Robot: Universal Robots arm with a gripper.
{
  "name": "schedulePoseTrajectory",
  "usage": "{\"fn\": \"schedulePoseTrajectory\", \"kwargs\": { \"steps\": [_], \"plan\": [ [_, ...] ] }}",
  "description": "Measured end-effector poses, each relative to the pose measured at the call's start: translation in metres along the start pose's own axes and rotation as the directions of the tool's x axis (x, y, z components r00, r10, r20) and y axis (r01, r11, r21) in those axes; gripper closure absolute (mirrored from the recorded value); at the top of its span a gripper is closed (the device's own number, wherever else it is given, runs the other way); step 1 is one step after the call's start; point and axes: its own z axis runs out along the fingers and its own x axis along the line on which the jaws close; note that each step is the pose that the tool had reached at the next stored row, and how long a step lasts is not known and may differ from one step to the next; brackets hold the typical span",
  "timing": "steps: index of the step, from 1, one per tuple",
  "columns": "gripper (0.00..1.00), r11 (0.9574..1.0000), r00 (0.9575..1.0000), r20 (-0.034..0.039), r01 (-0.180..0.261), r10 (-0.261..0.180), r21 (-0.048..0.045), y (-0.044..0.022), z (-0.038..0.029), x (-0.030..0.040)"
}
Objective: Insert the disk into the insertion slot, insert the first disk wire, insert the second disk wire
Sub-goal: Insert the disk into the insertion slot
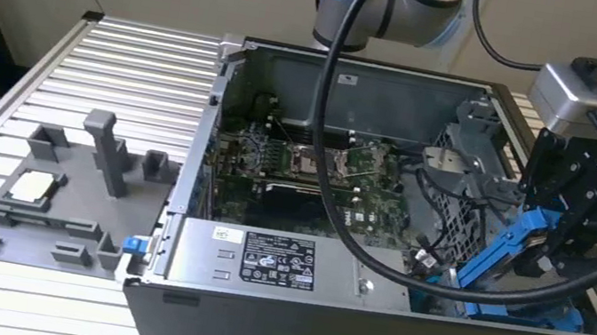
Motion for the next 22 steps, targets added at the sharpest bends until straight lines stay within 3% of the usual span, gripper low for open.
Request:
{"fn": "schedulePoseTrajectory", "kwargs": {
  "steps": [2, 3, 12, 13, 19, 22],
  "plan": [
    [0.60, 1.0000, 1.0000, 0.0001, 0.000, 0.000, 0.0000, 0.0000, 0.0000, 0.0000],
    [0.53, 1.0000, 1.0000, 0.0002, 0.000, 0.000, 0.0001, 0.0000, 0.0001, 0.0000],
    [0.51, 1.0000, 1.0000, 0.0001, 0.000, 0.000, 0.0000, 0.0000, 0.0001, 0.0000],
    [0.45, 1.0000, 1.0000, 0.0002, 0.000, 0.000, 0.0001, 0.0000, 0.0002, 0.0000],
    [0.45, 1.0000, 1.0000, 0.0001, 0.000, 0.000, 0.0001, 0.0000, 0.0002, 0.0000],
    [0.60, 1.0000, 1.0000, 0.0001, 0.000, 0.000, 0.0001, 0.0000, 0.0002, 0.0000]
  ]
}}
